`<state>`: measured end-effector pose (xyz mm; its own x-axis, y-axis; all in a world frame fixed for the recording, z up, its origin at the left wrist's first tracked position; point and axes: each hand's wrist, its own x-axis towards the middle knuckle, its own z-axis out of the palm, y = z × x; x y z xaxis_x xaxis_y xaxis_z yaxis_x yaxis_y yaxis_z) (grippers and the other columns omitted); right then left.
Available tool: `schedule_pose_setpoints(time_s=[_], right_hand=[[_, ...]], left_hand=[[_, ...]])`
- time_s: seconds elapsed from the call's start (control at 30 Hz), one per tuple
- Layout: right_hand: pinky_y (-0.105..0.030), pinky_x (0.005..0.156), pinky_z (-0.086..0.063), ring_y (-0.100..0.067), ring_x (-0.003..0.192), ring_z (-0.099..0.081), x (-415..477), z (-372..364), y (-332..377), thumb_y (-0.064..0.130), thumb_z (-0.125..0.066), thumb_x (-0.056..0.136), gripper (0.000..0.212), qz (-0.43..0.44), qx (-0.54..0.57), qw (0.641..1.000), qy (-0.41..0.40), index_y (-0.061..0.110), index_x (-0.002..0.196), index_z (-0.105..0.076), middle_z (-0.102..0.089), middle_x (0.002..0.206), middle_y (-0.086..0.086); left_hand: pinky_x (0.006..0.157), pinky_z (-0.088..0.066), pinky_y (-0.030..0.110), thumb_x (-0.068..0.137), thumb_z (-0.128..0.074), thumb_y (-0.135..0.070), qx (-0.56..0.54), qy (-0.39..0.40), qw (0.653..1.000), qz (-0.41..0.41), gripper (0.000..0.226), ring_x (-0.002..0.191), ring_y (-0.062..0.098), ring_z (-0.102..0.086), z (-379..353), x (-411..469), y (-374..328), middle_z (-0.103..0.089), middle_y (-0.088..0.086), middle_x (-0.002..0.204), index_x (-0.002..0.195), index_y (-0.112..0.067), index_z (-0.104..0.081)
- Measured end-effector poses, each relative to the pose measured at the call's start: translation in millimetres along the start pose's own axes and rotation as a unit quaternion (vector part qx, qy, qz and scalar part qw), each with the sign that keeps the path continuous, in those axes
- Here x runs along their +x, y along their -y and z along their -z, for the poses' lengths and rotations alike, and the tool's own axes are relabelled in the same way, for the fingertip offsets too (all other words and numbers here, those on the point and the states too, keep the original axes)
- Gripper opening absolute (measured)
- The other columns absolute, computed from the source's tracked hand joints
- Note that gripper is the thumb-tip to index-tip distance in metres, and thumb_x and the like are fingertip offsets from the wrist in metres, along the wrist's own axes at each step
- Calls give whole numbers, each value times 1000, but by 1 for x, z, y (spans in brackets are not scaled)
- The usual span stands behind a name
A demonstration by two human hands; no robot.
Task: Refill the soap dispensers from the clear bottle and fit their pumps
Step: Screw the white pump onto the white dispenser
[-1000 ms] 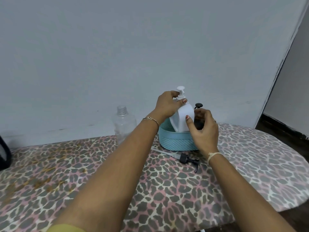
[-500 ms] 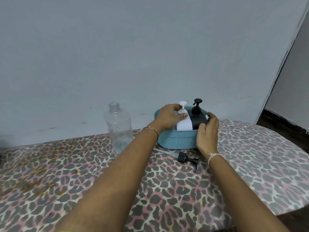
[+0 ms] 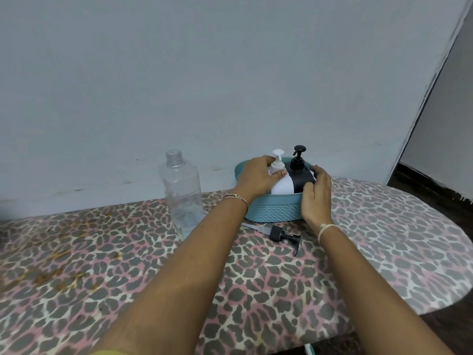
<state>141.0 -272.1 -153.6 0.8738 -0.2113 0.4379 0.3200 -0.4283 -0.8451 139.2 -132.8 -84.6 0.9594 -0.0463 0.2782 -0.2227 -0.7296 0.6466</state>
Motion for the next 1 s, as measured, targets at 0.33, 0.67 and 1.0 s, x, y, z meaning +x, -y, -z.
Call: schedule_pose_setpoints(time_s=[0.33, 0.67, 1.0], right_hand=[[-41, 113, -28, -27, 134, -36, -25, 3, 31, 14, -43, 95, 41, 8, -94, 995, -37, 3, 134, -41, -41, 143, -12], [-27, 90, -39, -19, 109, -51, -144, -36, 117, 12, -53, 91, 28, 166, -43, 985, 23, 11, 119, -51, -54, 118, -5], [-31, 85, -48, -14, 100, -56, -223, -132, 183, 18, -52, 91, 20, 228, -39, 950, 208, 17, 110, -55, -60, 109, 3]], left_hand=[[97, -45, 29, 90, -64, -17, -47, -145, 988, -29, 39, 109, 16, -58, 26, -63, 6, -66, 2, 113, 128, -11, -56], [64, -47, 18, 94, -61, -21, -124, -270, 952, 68, 23, 67, -1, -55, 70, -180, 45, -57, -11, 77, 117, -21, -59], [63, -50, 30, 92, -58, -18, -99, -366, 904, 196, 24, 67, 11, -58, 157, -274, 146, -59, -6, 78, 117, -19, -57]])
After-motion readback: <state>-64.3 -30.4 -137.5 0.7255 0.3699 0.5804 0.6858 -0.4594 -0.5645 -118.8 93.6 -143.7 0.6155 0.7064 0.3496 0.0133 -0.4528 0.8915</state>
